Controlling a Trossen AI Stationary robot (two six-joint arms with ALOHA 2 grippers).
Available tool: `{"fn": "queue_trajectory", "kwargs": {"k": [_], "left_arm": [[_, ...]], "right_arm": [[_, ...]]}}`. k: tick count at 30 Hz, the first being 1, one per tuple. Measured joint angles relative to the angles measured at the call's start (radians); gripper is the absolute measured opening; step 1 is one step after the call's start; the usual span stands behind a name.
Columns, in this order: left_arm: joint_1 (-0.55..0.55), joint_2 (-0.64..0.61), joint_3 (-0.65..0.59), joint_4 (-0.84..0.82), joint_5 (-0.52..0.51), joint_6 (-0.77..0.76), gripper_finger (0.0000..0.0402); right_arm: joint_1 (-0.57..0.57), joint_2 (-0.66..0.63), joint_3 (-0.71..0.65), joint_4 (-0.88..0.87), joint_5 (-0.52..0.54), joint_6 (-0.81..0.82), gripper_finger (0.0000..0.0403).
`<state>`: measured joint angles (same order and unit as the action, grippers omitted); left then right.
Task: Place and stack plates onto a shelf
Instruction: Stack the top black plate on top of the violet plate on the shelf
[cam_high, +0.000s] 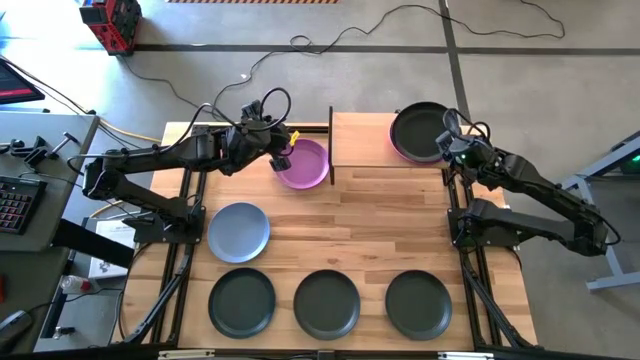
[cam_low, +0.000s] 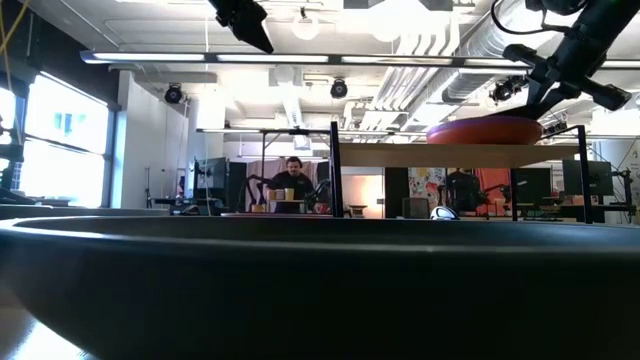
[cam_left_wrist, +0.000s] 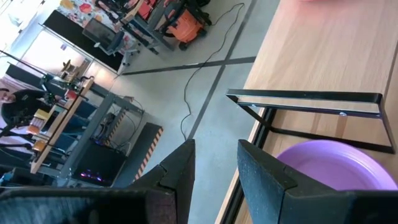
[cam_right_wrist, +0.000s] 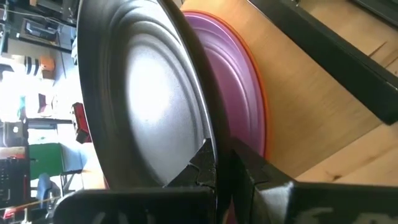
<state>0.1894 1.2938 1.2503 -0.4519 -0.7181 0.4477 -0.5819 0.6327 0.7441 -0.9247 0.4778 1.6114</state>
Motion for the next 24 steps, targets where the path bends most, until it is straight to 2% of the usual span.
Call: {"fn": "queue_trajectory", "kwargs": {"k": [9,19,24], "left_arm": [[0.0,0.0,0.0,0.0,0.001,0.0,0.0108],[0.0,0.0,0.0,0.0,0.001,0.0,0.0108],[0.0,0.0,0.0,0.0,0.001,0.0,0.0108]], "right_arm": [[0.0,0.0,0.0,0.001,-0.011,-0.015,0.0006],[0.0,0.0,0.0,0.012,-0.025,-0.015,0.0093],[0.0,-0.014,0.021,0.016,-0.077,-0.047,0.0113]]}}
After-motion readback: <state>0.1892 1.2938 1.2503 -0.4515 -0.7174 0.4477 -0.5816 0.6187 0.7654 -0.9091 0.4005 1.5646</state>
